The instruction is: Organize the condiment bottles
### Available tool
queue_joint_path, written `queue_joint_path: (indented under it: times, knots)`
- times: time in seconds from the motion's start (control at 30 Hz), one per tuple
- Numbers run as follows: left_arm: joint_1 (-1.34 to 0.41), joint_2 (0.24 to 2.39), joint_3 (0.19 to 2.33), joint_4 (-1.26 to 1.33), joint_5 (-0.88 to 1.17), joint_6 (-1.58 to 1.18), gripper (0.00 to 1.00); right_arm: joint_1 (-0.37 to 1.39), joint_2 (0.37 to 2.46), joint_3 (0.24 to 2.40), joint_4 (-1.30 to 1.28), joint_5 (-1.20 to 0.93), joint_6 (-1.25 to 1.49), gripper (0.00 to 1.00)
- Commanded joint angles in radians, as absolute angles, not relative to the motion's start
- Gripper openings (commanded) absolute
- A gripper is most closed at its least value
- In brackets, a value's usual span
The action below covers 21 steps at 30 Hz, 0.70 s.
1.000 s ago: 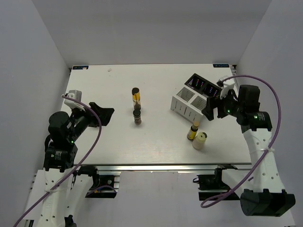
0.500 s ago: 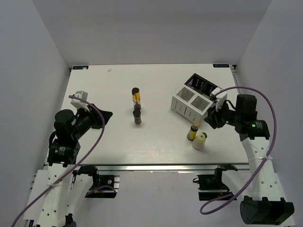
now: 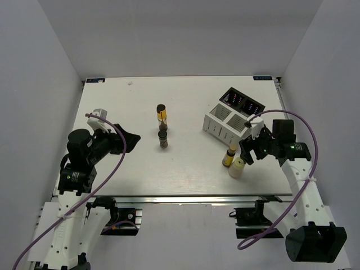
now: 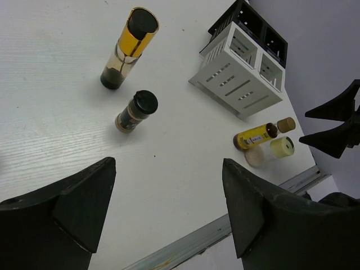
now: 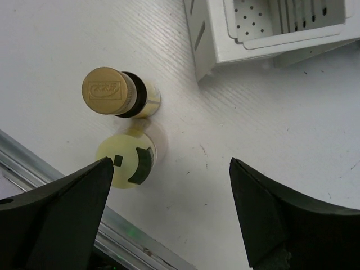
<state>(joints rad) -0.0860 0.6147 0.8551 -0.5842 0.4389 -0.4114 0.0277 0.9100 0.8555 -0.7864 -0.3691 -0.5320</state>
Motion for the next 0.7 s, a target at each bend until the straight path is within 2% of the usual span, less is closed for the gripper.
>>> queue_joint_path:
  times: [0.0, 0.33, 0.67]
  knots:
    - [-0.081, 0.612, 0.844, -0.581, 0.465, -0.419, 0.86, 0.032, 0.928, 0.839, -0.821, -0.418, -0.646, 0.89]
    - [-0.081, 0.63, 0.831, -0.577, 0.476, -0.416, 0.87, 0.049, 0.913, 0.733, -0.868, -0.548, -0.882, 0.87]
    - [-0.081, 0.66, 0.816, -0.545, 0.488, -0.42, 0.87, 0.092, 0.954, 0.632, -0.69, -0.514, -0.833, 0.81]
